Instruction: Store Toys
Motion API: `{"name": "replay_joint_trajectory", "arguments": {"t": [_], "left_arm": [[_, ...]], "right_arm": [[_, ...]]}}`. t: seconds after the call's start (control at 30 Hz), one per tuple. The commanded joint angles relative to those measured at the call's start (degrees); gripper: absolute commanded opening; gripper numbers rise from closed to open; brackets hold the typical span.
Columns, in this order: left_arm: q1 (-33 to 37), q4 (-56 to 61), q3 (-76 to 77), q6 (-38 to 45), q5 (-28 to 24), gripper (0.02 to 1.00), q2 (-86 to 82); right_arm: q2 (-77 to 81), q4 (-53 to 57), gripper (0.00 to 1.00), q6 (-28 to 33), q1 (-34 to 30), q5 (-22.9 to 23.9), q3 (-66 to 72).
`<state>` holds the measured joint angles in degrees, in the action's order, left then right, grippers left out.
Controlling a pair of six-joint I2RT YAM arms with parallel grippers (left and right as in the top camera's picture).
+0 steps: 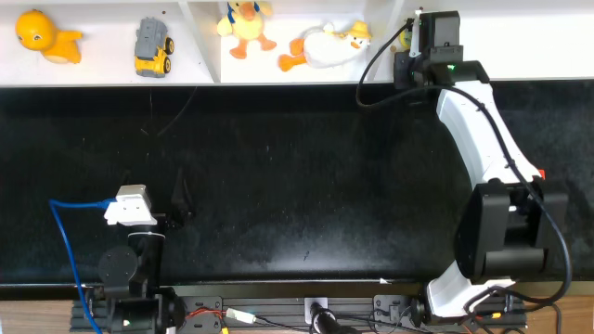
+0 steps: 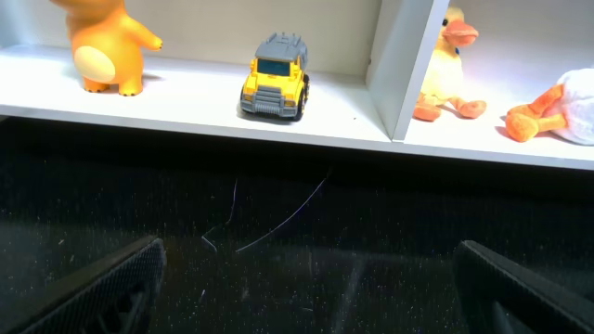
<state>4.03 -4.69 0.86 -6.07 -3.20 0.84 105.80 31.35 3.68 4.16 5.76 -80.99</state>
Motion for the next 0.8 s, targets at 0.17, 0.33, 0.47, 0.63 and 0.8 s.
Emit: {"name": "replay_joint_trajectory", "arguments": {"t": [0.17, 0.33, 0.47, 0.63, 0.8], "left_arm": [[-0.26, 0.11, -0.39, -0.85, 0.5, 0.998, -0.68], [-0.26, 0.11, -0.39, -0.87, 0.5, 0.996, -0.68], [-0.26, 0.11, -0.39, -0.85, 0.5, 0.998, -0.68], [-0.26, 0.11, -0.39, -0.87, 0.5, 0.998, -0.68], [-0.26, 0.11, -0.39, -0.87, 0.5, 0.998, -0.68]], "right_arm": [[2.32, -1.97, 0.329, 0.15, -0.07, -0.42, -0.07], [2.16, -0.35, 0.998, 0.13, -0.07, -0.39, -0.33], [0.37, 5.4, 0.998, -1.53, -0.07, 1.6, -2.45], [-4.7, 16.72, 0.996, -8.26, -0.07, 3.52, -6.38], [-12.28, 31.93, 0.996, -22.27, -0.61, 4.04, -9.4]]}}
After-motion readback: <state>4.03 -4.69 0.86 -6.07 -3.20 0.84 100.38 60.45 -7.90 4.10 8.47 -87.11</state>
